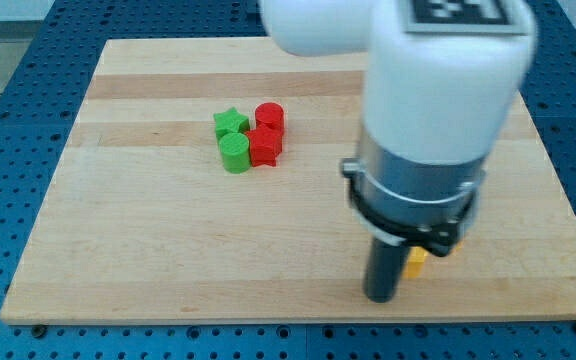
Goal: Make a group of yellow blocks and the blue blocks
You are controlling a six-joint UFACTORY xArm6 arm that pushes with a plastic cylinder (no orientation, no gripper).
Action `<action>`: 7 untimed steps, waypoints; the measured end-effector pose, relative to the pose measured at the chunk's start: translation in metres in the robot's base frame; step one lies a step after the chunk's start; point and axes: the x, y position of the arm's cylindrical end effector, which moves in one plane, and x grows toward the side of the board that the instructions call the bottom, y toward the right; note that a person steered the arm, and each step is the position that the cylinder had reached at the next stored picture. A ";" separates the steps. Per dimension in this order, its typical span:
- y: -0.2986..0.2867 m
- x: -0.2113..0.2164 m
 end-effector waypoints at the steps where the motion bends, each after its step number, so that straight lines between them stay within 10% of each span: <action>1: 0.013 -0.008; 7: 0.010 -0.046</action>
